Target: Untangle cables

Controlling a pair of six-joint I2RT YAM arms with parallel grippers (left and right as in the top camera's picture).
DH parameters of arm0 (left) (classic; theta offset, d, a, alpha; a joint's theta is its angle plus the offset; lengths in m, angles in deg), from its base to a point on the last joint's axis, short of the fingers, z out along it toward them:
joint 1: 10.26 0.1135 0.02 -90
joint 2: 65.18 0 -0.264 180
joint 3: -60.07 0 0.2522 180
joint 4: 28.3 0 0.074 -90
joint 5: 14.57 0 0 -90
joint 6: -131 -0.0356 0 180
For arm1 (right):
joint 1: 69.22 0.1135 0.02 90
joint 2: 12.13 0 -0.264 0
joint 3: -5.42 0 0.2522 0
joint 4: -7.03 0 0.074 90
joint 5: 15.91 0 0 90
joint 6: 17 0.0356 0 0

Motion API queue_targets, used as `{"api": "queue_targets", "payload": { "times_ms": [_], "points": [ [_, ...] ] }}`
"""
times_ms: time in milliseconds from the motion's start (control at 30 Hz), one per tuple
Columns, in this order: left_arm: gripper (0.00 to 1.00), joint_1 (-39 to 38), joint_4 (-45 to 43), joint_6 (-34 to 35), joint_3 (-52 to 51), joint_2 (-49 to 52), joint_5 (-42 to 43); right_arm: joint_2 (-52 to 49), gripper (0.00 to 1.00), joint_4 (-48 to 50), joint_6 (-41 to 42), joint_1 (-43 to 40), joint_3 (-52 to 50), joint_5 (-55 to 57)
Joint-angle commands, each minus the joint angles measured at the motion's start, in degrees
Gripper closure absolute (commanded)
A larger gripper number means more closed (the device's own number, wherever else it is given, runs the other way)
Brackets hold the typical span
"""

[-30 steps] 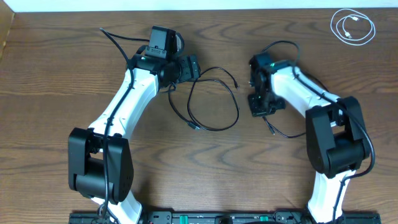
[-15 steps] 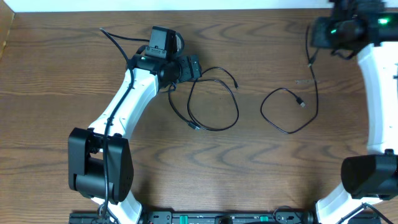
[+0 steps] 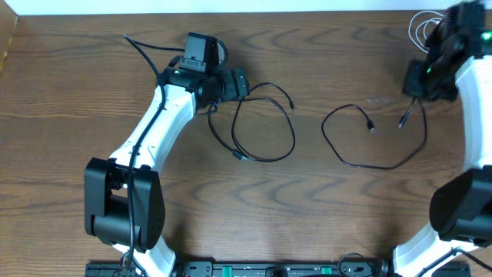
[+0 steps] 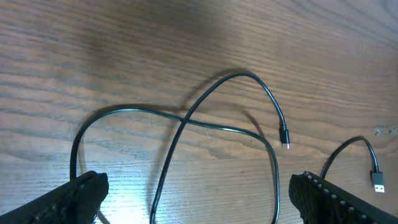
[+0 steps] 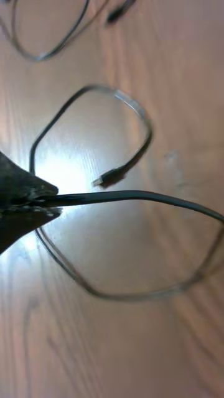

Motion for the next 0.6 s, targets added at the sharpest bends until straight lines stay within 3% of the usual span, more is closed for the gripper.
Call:
{"api": "queue_targets", "payload": {
  "times_ms": [0, 300, 567],
  "points": [
    [0.02, 0.2, 0.1, 0.3, 0.4, -0.1, -0.4, -0.9, 0.98, 5.6, -2.8, 0.3, -8.6, 0.7],
    [0.02, 0.2, 0.1, 0.3, 0.4, -0.1, -0.4, -0.9, 0.95, 27.5, -5.7, 5.0, -26.8, 1.5],
    [0.02, 0.2, 0.0, 0.3, 0.4, -0.1, -0.4, -0.9, 0.91, 34.1, -4.1, 4.8, -32.7, 6.5]
  ]
}}
